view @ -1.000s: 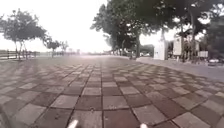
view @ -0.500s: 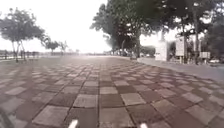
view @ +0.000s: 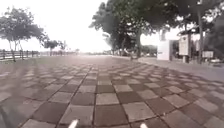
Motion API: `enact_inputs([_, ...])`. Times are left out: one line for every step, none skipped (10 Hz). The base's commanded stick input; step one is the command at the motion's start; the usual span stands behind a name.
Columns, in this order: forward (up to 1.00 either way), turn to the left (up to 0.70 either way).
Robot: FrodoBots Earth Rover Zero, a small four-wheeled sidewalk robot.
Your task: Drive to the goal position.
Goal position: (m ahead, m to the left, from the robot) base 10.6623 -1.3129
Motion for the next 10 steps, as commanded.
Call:
enact_inputs([0.7, 0.0])
enact_inputs([0.7, 0.0])
enact_inputs([0.7, 0.0])
enact_inputs([0.7, 0.0])
enact_inputs([0.7, 0.0])
enact_inputs([0.7, 0.0])
enact_inputs([0.7, 0.0])
enact_inputs([0.7, 0.0])
enact_inputs([0.7, 0.0])
enact_inputs([0.7, 0.0])
